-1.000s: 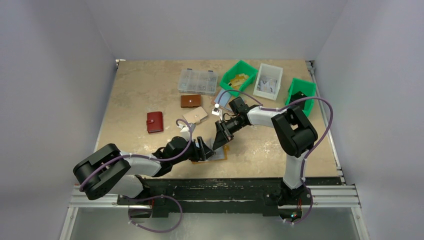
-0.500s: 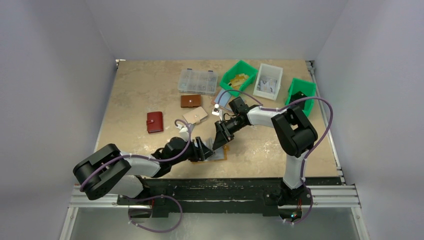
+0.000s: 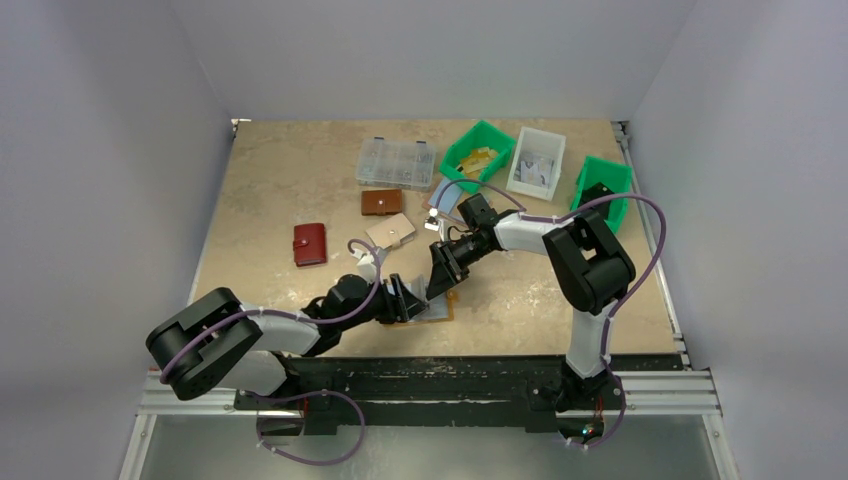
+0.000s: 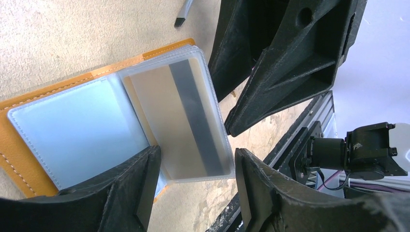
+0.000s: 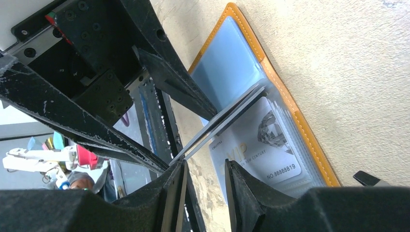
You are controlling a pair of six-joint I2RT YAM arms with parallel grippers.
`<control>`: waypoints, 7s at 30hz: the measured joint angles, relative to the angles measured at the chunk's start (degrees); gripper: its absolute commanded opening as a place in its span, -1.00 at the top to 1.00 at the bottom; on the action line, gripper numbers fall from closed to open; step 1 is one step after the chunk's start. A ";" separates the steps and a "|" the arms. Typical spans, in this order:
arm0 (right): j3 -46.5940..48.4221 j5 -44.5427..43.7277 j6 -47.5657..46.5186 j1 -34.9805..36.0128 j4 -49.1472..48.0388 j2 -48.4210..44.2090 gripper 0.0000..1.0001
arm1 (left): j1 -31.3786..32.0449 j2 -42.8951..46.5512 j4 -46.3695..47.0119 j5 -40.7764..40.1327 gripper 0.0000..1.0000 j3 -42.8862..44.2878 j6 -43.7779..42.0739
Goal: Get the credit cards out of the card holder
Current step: Remove the credit card from the card holder.
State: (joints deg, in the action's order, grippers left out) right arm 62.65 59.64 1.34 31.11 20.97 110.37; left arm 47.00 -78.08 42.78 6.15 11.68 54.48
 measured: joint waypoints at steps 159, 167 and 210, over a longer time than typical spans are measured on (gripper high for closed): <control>1.14 15.04 -8.46 -2.73 3.52 -4.22 1.00 | -3.43 -3.23 39.85 5.38 0.34 -11.02 4.04; 1.62 16.39 -10.80 -2.73 5.27 -4.22 1.00 | -3.45 5.29 31.19 3.98 0.49 -11.02 3.89; 8.26 7.28 -31.43 -3.72 23.45 1.46 1.00 | -4.90 31.95 -8.07 -12.98 1.00 -10.97 3.23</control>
State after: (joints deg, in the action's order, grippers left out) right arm 70.91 66.92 -30.09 27.40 44.42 111.83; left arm 42.11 -46.13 34.72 -6.83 0.71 57.71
